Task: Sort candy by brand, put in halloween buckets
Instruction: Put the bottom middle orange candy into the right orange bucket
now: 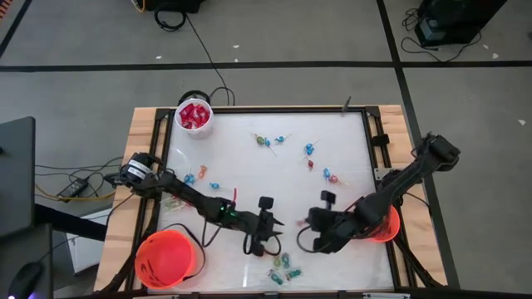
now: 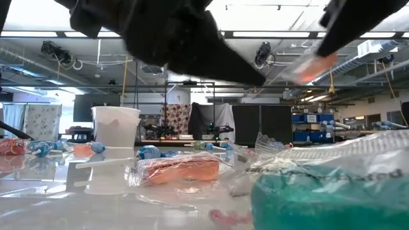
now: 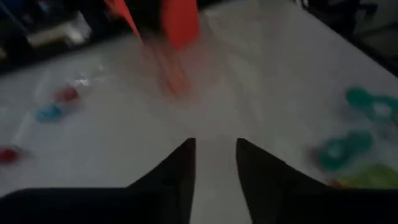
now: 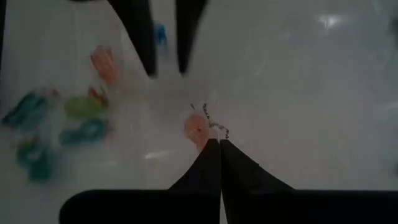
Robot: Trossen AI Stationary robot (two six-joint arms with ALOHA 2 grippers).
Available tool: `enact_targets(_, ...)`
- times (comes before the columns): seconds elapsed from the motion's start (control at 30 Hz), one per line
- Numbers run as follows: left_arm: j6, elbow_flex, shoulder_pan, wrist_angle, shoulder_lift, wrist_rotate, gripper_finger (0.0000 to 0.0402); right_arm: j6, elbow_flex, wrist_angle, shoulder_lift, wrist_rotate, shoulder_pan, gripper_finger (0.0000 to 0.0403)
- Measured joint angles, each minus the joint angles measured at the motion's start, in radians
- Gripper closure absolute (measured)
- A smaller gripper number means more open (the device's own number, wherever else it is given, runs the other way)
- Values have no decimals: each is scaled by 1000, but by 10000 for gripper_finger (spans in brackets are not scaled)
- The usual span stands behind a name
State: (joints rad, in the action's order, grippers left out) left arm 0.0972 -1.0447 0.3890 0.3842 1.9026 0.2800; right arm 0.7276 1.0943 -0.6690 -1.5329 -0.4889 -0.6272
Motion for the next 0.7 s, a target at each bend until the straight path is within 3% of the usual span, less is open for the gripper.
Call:
enact_targets(0.17, -80, 0, 1, -131, 0, -212, 238, 103, 0, -193, 123, 154, -18, 399)
enact_targets(0.4, -151, 0, 12, -151, 0, -434, 234, 255, 0, -463, 291, 422, -69, 397)
enact_targets(0.53, -185, 0, 25, -165, 0, -474, 234, 386, 0, -587, 358, 487, -120, 396)
enact_targets(0.7, -180, 0, 46, -278, 0, -373, 234, 538, 0, -661, 400, 491, -197, 396)
